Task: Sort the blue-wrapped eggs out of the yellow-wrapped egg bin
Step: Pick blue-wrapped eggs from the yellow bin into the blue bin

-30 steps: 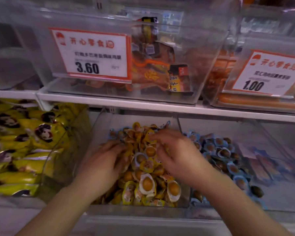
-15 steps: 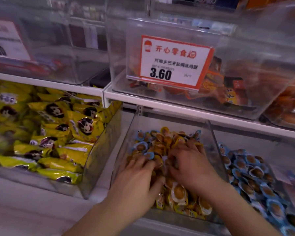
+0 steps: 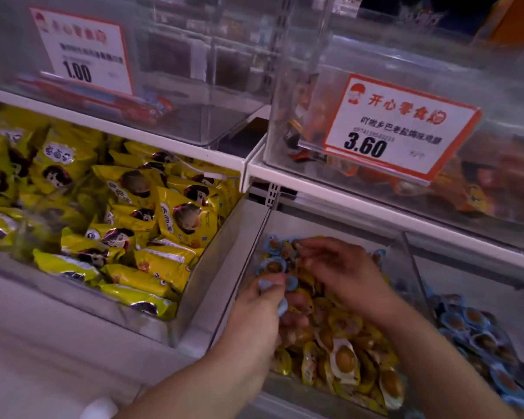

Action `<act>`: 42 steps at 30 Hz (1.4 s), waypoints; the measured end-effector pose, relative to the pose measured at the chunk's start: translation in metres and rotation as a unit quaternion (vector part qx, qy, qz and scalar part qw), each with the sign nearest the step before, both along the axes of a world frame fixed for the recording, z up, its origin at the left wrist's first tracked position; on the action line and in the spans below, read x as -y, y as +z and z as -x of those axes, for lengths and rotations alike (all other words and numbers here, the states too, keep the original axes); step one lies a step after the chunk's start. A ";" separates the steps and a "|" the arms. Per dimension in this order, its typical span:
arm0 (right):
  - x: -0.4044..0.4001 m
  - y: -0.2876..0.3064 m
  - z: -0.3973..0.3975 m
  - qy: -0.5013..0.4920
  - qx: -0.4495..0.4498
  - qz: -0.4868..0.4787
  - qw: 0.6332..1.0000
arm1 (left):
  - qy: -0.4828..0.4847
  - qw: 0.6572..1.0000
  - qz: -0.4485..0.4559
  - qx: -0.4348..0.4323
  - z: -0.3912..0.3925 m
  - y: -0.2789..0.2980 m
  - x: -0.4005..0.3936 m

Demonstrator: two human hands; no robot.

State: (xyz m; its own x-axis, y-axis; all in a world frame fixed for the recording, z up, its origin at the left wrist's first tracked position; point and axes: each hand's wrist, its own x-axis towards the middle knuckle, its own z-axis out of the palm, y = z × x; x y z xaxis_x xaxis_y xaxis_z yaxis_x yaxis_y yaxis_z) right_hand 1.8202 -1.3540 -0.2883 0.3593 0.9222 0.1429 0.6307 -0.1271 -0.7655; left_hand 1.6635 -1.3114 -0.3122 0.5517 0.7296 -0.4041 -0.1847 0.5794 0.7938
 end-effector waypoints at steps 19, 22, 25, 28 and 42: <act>-0.116 -0.043 -0.017 0.092 0.312 0.304 0.896 | -0.084 0.994 -0.066 -0.019 0.016 0.006 -0.003; -0.117 -0.042 -0.015 0.111 0.307 0.319 0.890 | -0.085 0.994 -0.062 -0.013 0.014 0.005 -0.004; -0.119 -0.032 -0.018 0.159 0.288 0.343 0.879 | -0.091 0.994 -0.057 -0.001 0.014 0.005 -0.004; -0.127 -0.020 -0.015 0.164 0.254 0.411 0.860 | -0.092 0.994 -0.056 0.008 0.015 0.005 -0.003; -0.098 -0.044 -0.028 0.000 0.089 0.165 0.982 | -0.079 0.995 -0.060 0.017 0.007 -0.005 -0.005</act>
State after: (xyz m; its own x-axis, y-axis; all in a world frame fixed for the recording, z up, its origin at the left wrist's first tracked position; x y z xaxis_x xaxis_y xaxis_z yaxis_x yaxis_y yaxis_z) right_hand 1.8486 -1.2559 -0.3323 0.3555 0.9289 -0.1033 0.7512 -0.3498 -0.5597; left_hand 1.6567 -1.3060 -0.3177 0.6747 0.6748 -0.2989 -0.1266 0.5048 0.8539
